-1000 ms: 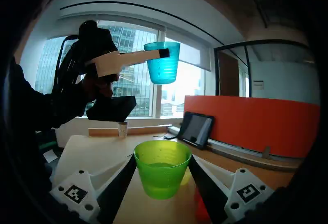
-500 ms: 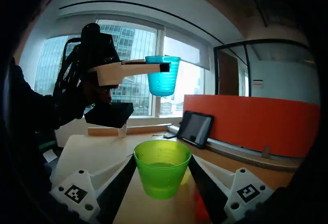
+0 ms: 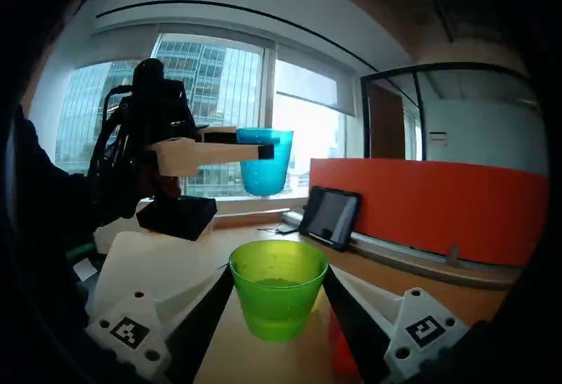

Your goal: Pour water

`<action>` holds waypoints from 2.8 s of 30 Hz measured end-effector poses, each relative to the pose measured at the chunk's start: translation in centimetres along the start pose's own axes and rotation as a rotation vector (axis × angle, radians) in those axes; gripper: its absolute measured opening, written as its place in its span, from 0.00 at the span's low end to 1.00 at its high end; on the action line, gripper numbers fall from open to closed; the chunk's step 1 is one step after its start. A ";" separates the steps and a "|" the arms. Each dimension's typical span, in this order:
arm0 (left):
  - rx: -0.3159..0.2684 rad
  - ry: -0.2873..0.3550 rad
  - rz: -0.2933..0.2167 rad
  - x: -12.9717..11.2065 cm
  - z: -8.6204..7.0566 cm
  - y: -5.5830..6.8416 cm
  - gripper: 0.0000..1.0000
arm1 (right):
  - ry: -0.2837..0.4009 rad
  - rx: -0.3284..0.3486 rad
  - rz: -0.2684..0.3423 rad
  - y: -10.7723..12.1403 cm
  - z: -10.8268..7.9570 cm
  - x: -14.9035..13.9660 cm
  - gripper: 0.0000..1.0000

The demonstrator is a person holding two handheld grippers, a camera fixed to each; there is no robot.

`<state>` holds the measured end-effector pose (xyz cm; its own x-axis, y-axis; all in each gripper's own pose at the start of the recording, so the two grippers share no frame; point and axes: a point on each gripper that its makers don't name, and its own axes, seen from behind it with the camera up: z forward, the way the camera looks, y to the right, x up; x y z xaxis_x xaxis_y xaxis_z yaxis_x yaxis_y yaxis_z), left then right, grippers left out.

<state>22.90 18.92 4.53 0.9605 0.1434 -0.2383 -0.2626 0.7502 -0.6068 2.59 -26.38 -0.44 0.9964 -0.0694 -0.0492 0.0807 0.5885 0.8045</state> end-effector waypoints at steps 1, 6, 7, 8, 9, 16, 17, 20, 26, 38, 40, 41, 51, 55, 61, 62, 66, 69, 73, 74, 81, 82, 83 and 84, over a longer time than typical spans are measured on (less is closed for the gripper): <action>0.000 -0.006 -0.007 -0.4 -0.1 0.0 0.87 | -0.003 -0.001 -0.001 0.0 0.0 -0.1 0.91; -0.005 -0.034 -0.047 -2.4 -0.6 0.1 0.87 | -0.019 -0.008 -0.002 0.3 -0.1 -0.3 0.91; -0.006 -0.040 -0.054 -2.7 -0.6 0.1 0.87 | -0.021 -0.009 -0.002 0.3 -0.1 -0.3 0.91; -0.007 -0.046 -0.062 -3.1 -0.7 0.1 0.87 | -0.023 -0.010 -0.002 0.3 -0.2 -0.3 0.91; -0.009 -0.052 -0.070 -3.5 -0.8 0.1 0.87 | -0.025 -0.010 -0.001 0.3 -0.2 -0.3 0.91; -0.016 -0.089 -0.112 -5.8 -1.3 0.5 0.87 | -0.036 -0.015 0.008 0.7 -0.6 -0.3 0.92; -0.018 -0.094 -0.116 -6.1 -1.4 0.6 0.88 | -0.040 -0.017 0.008 0.8 -0.7 -0.4 0.92; -0.024 -0.115 -0.121 -7.3 -1.7 0.8 0.89 | -0.051 -0.021 0.008 1.1 -1.1 -0.6 0.92; -0.036 -0.160 -0.131 -9.7 -2.2 1.6 0.89 | -0.077 -0.025 0.008 1.6 -1.7 -1.2 0.92; -0.081 -0.249 -0.128 -13.8 -2.9 4.0 0.89 | -0.201 0.003 -0.007 1.6 -2.8 -4.0 0.92; -0.091 -0.269 -0.122 -14.6 -3.0 4.4 0.89 | -0.233 0.010 -0.007 1.6 -3.0 -4.8 0.92; -0.096 -0.281 -0.120 -15.1 -3.1 4.6 0.89 | -0.251 0.015 -0.005 1.6 -3.1 -5.2 0.92; -0.148 -0.387 -0.118 -18.7 -3.6 6.4 0.89 | -0.383 0.040 0.006 1.9 -3.8 -8.3 0.92; -0.168 -0.426 -0.116 -19.9 -4.0 6.8 0.89 | -0.422 0.045 0.001 2.0 -4.1 -9.3 0.92; -0.192 -0.478 -0.110 -21.3 -4.5 7.0 0.89 | -0.481 0.053 -0.012 2.2 -4.4 -10.9 0.92; -0.196 -0.487 -0.109 -21.6 -4.6 7.1 0.89 | -0.492 0.055 -0.014 2.2 -4.5 -11.2 0.92; -0.212 -0.525 -0.104 -22.5 -4.8 7.2 0.89 | -0.529 0.060 -0.019 2.3 -4.7 -12.4 0.93; -0.225 -0.561 -0.104 -23.2 -4.8 7.4 0.89 | -0.557 0.063 -0.017 2.3 -4.8 -13.3 0.93; -0.249 -0.602 -0.101 -24.1 -4.7 7.8 0.89 | -0.580 0.067 -0.014 2.4 -4.8 -14.0 0.93; -0.256 -0.613 -0.098 -24.4 -4.7 8.0 0.89 | -0.586 0.068 -0.012 2.4 -4.8 -14.2 0.93; -0.294 -0.654 -0.089 -25.6 -4.5 9.0 0.89 | -0.628 0.075 -0.006 2.5 -5.1 -15.5 0.92; -0.297 -0.659 -0.093 -25.8 -4.4 9.1 0.89 | -0.632 0.075 -0.006 2.6 -5.1 -15.6 0.92; -0.301 -0.664 -0.098 -25.9 -4.4 9.3 0.89 | -0.637 0.074 -0.006 2.6 -5.1 -15.8 0.92; -0.304 -0.669 -0.102 -26.1 -4.4 9.4 0.89 | -0.641 0.074 -0.006 2.6 -5.1 -15.9 0.92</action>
<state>-5.02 19.38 1.76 0.8065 0.5184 0.2843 -0.0898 0.5826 -0.8078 -12.93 -19.62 -0.60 0.7804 -0.5533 0.2914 0.0608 0.5310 0.8452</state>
